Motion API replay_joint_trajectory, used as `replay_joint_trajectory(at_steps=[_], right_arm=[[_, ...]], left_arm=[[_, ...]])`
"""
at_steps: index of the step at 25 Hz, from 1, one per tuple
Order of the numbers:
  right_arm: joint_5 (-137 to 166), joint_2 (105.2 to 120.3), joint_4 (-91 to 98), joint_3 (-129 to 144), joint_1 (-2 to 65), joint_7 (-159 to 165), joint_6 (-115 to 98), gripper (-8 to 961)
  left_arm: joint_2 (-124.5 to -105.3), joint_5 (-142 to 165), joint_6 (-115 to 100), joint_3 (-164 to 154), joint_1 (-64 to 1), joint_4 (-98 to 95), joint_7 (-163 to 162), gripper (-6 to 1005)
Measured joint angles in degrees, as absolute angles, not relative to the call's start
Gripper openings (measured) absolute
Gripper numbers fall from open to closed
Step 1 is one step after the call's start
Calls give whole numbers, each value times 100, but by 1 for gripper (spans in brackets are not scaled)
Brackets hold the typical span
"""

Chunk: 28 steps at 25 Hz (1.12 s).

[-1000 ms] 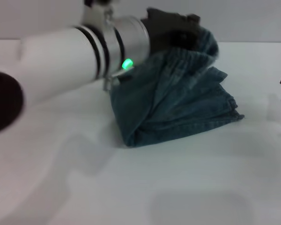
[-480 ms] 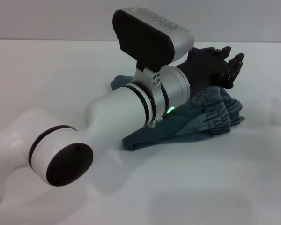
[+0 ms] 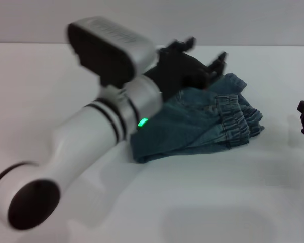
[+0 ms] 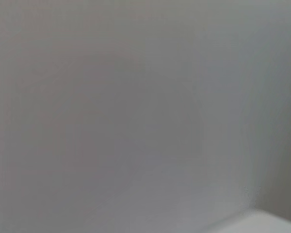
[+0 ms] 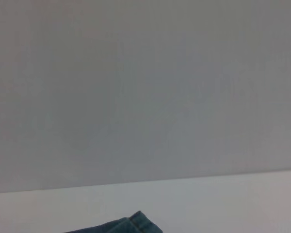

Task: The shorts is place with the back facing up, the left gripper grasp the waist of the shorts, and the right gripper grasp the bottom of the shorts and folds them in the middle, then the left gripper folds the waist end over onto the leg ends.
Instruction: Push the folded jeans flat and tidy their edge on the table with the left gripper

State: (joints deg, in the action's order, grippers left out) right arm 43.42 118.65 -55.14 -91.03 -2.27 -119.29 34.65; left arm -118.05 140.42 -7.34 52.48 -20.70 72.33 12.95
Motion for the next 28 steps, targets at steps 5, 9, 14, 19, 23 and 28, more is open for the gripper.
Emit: replay_joint_trajectory(at_steps=[5,9,14,19,23,28], right_arm=[[3926,11903,-5293,-9216,-261,-12820,4195,78],[3411,11911,-4998,-9176,-178,-13716,4951,81],[2739,11943,-4317,-8872,-22,-15358,5713,84],[1914,11927,-3505,-8578,133,-15967,6391,86],[1656,11931,-3110,-8578,167,-15970,6744,89],[1577,11931,-2915,-8576,165,-15959,6871,92]], left_arm=[[-11812,14049,-2383,4970,-1659,6704,1249,714],[-11822,14187,-4297,4295,-1688,5673,1107,794],[-11853,14259,-5339,3745,-1913,4576,136,741],[-11842,14275,-5243,3108,-2238,3960,-79,597],[-11847,14276,-4781,2969,-2274,3800,-564,496],[-11846,14276,-4739,2952,-2266,3789,-625,340]])
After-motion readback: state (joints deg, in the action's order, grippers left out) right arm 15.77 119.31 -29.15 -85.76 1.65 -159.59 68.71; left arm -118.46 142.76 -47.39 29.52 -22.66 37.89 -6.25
